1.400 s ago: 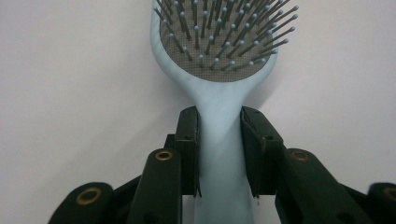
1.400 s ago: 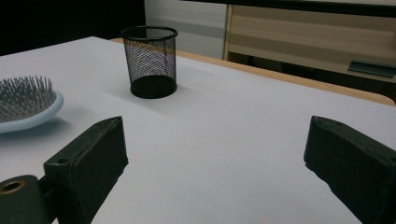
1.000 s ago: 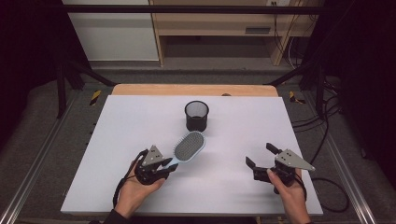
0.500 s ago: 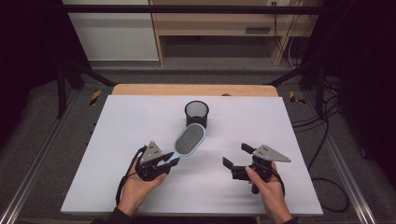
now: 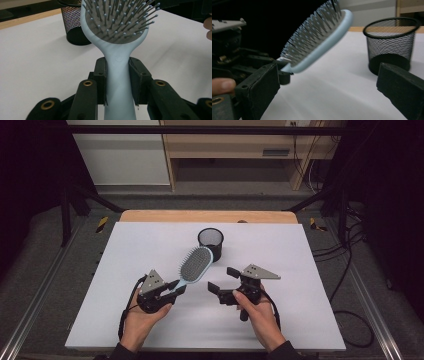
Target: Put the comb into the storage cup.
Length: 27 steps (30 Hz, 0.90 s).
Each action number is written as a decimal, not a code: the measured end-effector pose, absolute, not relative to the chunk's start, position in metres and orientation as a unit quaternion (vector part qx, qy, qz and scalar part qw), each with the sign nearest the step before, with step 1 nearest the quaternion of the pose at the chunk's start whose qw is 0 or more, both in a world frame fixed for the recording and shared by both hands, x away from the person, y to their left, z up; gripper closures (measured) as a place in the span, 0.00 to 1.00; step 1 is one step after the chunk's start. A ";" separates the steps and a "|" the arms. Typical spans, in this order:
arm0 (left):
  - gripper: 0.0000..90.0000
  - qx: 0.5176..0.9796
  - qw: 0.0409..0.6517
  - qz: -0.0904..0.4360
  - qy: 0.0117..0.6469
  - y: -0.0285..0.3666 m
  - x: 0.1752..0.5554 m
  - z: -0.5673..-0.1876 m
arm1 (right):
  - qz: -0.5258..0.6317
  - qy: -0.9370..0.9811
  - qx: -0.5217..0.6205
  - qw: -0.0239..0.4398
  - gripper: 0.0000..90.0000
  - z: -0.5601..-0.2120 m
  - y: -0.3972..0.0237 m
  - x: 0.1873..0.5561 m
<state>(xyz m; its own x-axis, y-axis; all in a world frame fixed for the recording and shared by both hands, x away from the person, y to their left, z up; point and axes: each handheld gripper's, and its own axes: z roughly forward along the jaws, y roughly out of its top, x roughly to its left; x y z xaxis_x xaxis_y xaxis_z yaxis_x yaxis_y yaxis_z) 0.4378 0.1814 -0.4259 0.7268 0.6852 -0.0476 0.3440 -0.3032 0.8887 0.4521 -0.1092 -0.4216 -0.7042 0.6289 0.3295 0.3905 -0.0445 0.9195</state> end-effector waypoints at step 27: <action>0.77 0.785 0.509 0.173 0.308 0.173 0.429 -0.421 | 0.634 0.681 0.366 0.037 0.06 -0.409 -0.066 0.464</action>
<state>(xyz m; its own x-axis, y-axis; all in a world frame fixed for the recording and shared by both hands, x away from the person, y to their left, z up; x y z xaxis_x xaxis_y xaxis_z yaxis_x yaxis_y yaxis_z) 0.4290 0.1730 -0.4211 0.7503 0.6598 -0.0412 0.3066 -0.2921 0.9059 0.4638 -0.0661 -0.4085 -0.7294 0.5447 0.4138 0.4518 -0.0705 0.8893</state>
